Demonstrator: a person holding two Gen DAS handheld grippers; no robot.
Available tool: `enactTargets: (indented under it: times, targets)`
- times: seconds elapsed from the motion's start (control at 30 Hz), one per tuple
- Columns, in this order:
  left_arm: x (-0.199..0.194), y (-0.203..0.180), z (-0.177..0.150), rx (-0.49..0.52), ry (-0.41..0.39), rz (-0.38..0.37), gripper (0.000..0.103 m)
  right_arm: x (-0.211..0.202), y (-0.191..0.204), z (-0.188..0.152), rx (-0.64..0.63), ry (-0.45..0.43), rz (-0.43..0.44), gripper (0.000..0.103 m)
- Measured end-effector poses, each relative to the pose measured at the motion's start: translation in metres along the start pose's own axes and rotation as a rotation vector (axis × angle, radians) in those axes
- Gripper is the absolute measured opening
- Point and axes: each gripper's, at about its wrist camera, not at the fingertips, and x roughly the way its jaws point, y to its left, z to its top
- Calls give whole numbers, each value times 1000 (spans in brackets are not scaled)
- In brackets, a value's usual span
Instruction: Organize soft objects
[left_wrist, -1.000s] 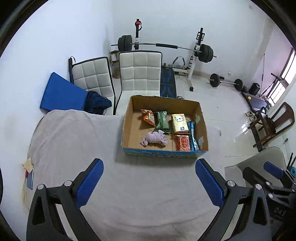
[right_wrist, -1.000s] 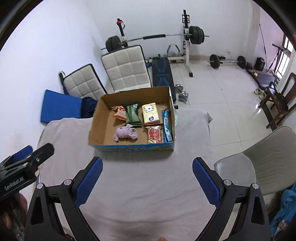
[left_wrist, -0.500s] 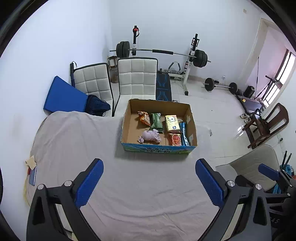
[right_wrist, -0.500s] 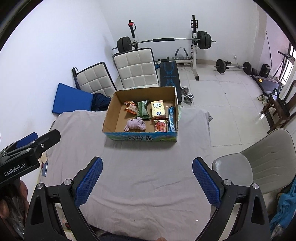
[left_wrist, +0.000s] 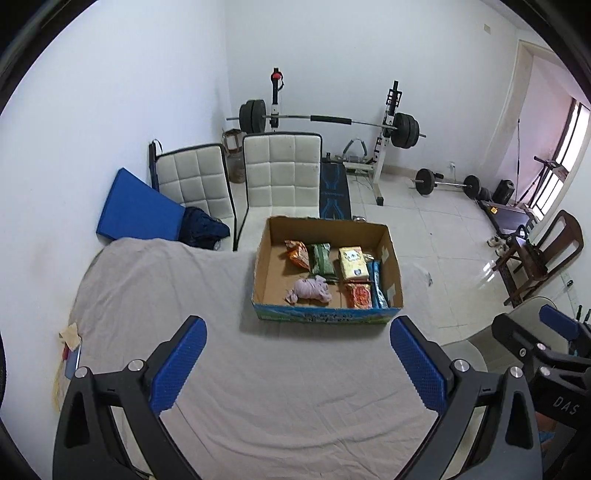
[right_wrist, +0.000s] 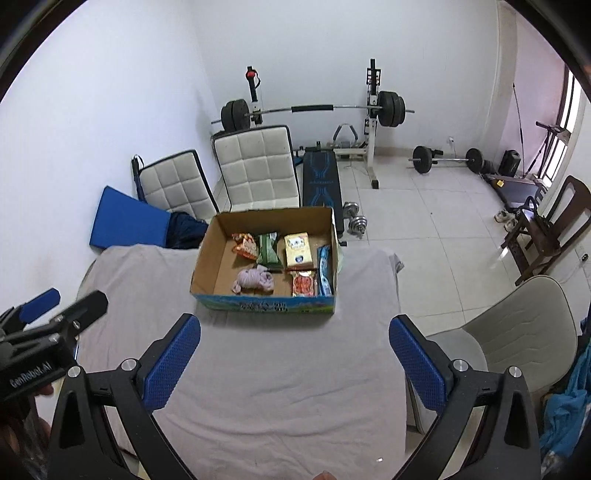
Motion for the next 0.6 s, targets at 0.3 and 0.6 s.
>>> enactTargets:
  times: [0.3,0.6]
  targets:
    - [3,4,11,-12,-27,10,102,6,7,19,-5,-31,-9,103]
    - [-2,2,17,-6,-37,7,102,7,10,25,-21,-43,-12,103]
